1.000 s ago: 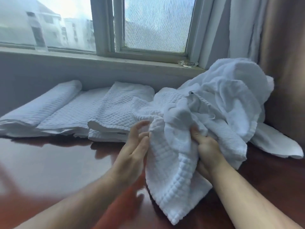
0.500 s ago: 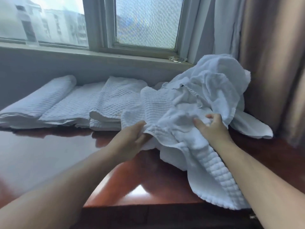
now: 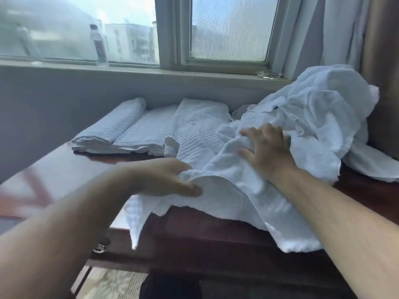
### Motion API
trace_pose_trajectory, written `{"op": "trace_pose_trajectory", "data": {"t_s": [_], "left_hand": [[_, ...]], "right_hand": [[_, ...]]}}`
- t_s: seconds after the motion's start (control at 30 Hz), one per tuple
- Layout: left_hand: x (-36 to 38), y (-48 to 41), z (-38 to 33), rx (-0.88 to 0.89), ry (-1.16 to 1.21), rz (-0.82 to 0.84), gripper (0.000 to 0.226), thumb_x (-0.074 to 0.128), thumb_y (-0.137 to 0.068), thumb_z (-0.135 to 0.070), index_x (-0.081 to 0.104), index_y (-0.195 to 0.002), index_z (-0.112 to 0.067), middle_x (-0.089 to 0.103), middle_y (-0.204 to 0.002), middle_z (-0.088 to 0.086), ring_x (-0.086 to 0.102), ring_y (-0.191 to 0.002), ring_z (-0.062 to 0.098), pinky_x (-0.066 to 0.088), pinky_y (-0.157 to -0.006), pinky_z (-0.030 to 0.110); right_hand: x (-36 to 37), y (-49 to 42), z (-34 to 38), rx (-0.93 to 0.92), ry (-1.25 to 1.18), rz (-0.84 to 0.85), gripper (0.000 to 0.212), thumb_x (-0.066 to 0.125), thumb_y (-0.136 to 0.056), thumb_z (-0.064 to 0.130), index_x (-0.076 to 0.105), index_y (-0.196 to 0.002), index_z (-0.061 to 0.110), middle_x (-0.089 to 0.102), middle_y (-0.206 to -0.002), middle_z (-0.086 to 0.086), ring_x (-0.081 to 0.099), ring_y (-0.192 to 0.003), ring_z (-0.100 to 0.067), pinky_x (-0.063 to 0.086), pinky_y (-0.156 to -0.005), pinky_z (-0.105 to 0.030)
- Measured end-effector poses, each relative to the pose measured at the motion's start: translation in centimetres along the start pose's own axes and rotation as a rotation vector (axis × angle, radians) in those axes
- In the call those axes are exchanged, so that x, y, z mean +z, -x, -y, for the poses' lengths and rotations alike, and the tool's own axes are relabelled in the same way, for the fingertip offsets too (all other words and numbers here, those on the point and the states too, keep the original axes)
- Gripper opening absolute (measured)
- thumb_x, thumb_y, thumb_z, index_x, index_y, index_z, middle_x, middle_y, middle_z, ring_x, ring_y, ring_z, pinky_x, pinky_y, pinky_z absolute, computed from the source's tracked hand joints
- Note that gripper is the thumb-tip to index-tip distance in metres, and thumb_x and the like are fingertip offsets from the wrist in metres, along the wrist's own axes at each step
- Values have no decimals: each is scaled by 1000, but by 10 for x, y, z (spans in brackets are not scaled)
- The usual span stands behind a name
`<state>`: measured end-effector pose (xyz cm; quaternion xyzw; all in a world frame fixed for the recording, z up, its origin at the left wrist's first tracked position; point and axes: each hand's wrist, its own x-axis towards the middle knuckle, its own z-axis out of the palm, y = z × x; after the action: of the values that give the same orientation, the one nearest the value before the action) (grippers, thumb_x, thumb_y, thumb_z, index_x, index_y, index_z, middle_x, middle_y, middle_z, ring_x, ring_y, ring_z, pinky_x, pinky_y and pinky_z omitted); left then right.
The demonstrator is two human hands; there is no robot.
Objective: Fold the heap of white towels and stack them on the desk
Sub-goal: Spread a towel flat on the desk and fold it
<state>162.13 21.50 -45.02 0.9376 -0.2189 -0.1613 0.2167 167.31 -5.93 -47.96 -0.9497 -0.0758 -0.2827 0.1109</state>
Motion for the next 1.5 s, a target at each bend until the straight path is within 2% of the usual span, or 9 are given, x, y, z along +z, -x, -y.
{"op": "trace_pose_trajectory", "data": {"t_s": [0.17, 0.3, 0.47, 0.6, 0.77, 0.93, 1.07, 1.37, 1.5], "left_hand": [[19, -13, 11, -315, 397, -33, 56, 45, -88, -72, 70, -104, -25, 74, -104, 1, 69, -101, 18, 50, -98, 41], [56, -9, 38, -367, 578, 119, 30, 64, -90, -52, 69, -89, -22, 76, -80, 0, 71, -72, 11, 55, -71, 26], [32, -30, 35, -270, 996, 240, 112, 82, -40, -82, 63, -126, -12, 74, -115, 11, 71, -108, 24, 49, -105, 42], [48, -39, 37, 77, 551, -7, 82, 80, -63, -73, 57, -130, -33, 66, -128, -8, 60, -123, 9, 44, -110, 41], [60, -43, 44, 42, -135, -74, 132, 82, -55, -72, 2, -155, -41, 24, -162, -8, 15, -150, 14, 21, -121, 35], [51, -44, 27, -22, -335, -109, 76, 81, -65, -65, 57, -126, -26, 51, -134, -5, 42, -129, 19, 40, -107, 40], [51, -30, 16, -36, -358, -108, 47, 81, -69, -59, 49, -75, -25, 56, -104, -4, 52, -104, 19, 48, -90, 36], [43, 8, 3, -25, -238, 17, 35, 68, -90, -43, 58, -113, -19, 64, -109, -3, 57, -101, 18, 44, -85, 33], [33, 20, 5, 18, -35, 74, 8, 65, -93, -39, 61, -86, -42, 65, -86, -17, 61, -92, 9, 47, -82, 27]], "right_hand": [[-15, 27, 24, -118, -342, 137, 30, 39, -89, 77, 61, -93, 57, 55, -95, 21, 49, -92, -2, 34, -83, -39], [-15, 50, 10, -230, -36, 623, 115, 37, -49, 107, 39, -148, 48, 41, -128, 21, 37, -128, -10, 27, -110, -40], [8, 49, 4, -282, 237, 572, 102, 54, -56, 89, 40, -144, 41, 47, -132, 9, 42, -125, -20, 29, -105, -38], [22, 39, 0, -275, 268, 452, 47, 60, -76, 67, 58, -110, 35, 55, -113, 6, 53, -110, -22, 37, -91, -38], [26, 40, -1, -203, 120, 381, 30, 63, -77, 47, 37, -69, 34, 52, -84, 8, 56, -90, -25, 39, -80, -38], [26, 44, 2, -187, 110, 383, 31, 62, -79, 46, 36, -70, 33, 56, -88, 8, 54, -91, -23, 35, -78, -37], [16, 52, 10, -217, 144, 459, 30, 61, -81, 46, 36, -72, 33, 49, -86, 13, 52, -90, -19, 28, -76, -36], [-26, 72, 36, -300, -54, 650, 23, 63, -78, 45, 47, -83, 28, 57, -82, 11, 53, -78, -11, 42, -64, -32], [-52, 67, 41, -171, -351, 799, 13, 72, -68, 31, 64, -77, 26, 69, -84, 2, 65, -79, -14, 50, -75, -32]]}}
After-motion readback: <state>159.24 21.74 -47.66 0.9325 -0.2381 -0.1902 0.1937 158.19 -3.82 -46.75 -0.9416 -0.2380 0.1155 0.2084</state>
